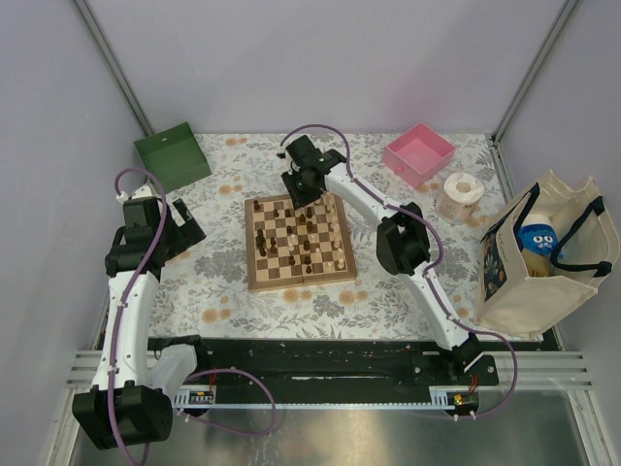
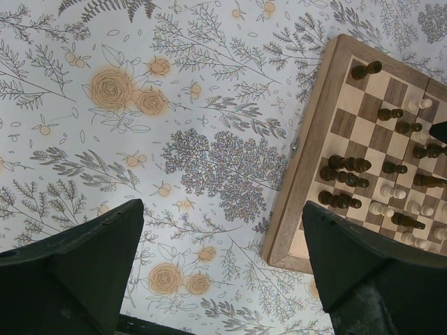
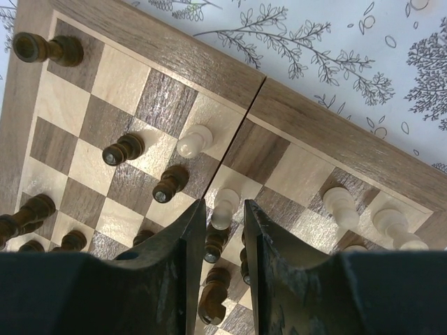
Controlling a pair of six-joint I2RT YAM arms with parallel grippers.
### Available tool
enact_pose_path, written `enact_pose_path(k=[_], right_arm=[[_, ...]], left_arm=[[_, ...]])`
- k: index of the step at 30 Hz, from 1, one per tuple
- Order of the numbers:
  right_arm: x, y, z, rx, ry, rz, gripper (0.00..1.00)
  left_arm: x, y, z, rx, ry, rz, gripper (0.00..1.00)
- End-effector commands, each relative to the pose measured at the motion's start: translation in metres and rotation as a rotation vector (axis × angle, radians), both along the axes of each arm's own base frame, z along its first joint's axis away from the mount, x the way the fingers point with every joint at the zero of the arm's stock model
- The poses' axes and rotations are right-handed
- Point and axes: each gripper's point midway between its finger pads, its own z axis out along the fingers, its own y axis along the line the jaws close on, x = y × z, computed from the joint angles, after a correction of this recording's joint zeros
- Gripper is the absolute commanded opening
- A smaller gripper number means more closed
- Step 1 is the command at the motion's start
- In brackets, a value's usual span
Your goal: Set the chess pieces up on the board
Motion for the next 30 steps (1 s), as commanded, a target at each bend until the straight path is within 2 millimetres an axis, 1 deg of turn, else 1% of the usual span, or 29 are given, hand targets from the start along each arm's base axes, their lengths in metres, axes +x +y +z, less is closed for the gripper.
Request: enact_pose_path(k=[1,7,10,14,16,19,23,25,30], right_arm=[[0.0,0.008,0.007,0.0,-0.027,0.024,0.37],[0.0,0.007,0.005,-0.008,-0.025,0.023,0.36],[0.001,0.006,0.005,-0.009,-0.028,0.019,0.33],[0.004,0.009,0.014,0.005,-0.046,0.017,0.26],[0.005,0.011,0.02,0.019,-0.056,0.016,0.22],[0.01,0.016,0.036,0.055,-0.088,0.003,0.21],[0.02,0.012,0.06,0.068,-0.156,-0.031,0.2],[0.024,0.004,0.071,0.051,-0.189,-0.064,0.19],[0.032,-0.019,0.087,0.073,-0.21,-0.149,0.17]], left_arm=[[0.006,0.0,0.005,0.001,-0.038,-0.017,0.99],[0.006,0.0,0.004,0.001,-0.036,-0.017,0.99],[0.006,0.0,0.004,0.002,-0.034,-0.018,0.99],[0.006,0.0,0.005,0.001,-0.036,-0.017,0.99],[0.006,0.0,0.005,0.001,-0.038,-0.017,0.99],[0.006,0.0,0.004,0.001,-0.036,-0.017,0.99],[0.006,0.0,0.004,0.001,-0.035,-0.017,0.99],[0.006,0.0,0.004,0.002,-0.036,-0.015,0.99],[0.006,0.0,0.005,0.002,-0.039,-0.015,0.99]])
